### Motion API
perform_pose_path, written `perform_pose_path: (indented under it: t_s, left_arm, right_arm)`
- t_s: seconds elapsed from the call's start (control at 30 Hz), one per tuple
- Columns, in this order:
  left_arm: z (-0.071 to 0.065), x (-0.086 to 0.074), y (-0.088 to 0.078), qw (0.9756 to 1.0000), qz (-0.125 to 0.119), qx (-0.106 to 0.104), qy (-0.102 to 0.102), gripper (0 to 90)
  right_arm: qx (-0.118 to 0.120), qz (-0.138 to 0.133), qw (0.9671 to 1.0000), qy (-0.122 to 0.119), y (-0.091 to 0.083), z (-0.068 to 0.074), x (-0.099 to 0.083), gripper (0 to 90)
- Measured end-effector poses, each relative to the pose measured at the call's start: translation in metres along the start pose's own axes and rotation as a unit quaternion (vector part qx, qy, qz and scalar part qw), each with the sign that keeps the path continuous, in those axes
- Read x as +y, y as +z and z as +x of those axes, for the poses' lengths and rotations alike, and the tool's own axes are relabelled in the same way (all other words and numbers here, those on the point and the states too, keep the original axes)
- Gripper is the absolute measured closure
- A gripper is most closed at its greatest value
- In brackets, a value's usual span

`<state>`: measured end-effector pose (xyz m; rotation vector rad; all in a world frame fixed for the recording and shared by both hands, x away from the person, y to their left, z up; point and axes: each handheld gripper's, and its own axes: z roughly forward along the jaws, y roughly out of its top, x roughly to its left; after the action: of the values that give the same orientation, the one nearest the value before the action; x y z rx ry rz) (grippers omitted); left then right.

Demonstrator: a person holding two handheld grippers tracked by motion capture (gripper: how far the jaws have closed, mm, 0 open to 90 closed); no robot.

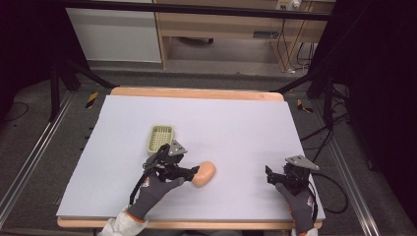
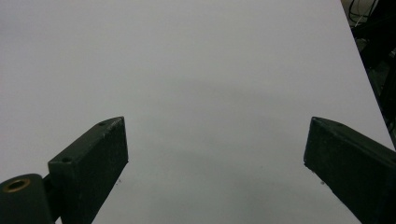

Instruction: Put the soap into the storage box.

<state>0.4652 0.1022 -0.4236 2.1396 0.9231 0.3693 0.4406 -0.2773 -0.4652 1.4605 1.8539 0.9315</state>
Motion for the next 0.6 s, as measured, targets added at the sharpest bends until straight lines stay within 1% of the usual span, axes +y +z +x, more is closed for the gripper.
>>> perform_pose_path:
  t_s: [0.03, 0.07, 0.17, 0.27, 0.6]
  left_arm:
    - [0.0, 0.0, 0.0, 1.0, 0.0, 0.0, 0.0, 22.9]
    - [-0.002, 0.001, 0.003, 1.0, 0.006, -0.001, 0.007, 22.9]
    - [-0.003, 0.002, 0.006, 0.9999, 0.011, -0.003, 0.007, 22.9]
    - [-0.006, 0.003, 0.01, 0.9998, 0.017, -0.004, 0.013, 22.9]
    - [-0.013, 0.003, 0.023, 0.9991, 0.036, -0.009, 0.022, 22.1]
  right_arm:
    - [0.0, 0.0, 1.0, 0.0, 0.0, 0.0, 0.0, 6.7]
    - [0.0, 0.0, 1.0, -0.001, 0.0, 0.0, 0.0, 6.7]
    - [-0.001, 0.001, 1.0, -0.001, 0.0, 0.0, 0.0, 6.7]
    - [-0.001, 0.002, 1.0, -0.001, 0.001, 0.0, 0.0, 6.7]
    - [0.0, 0.002, 1.0, -0.002, 0.001, 0.0, 0.0, 6.7]
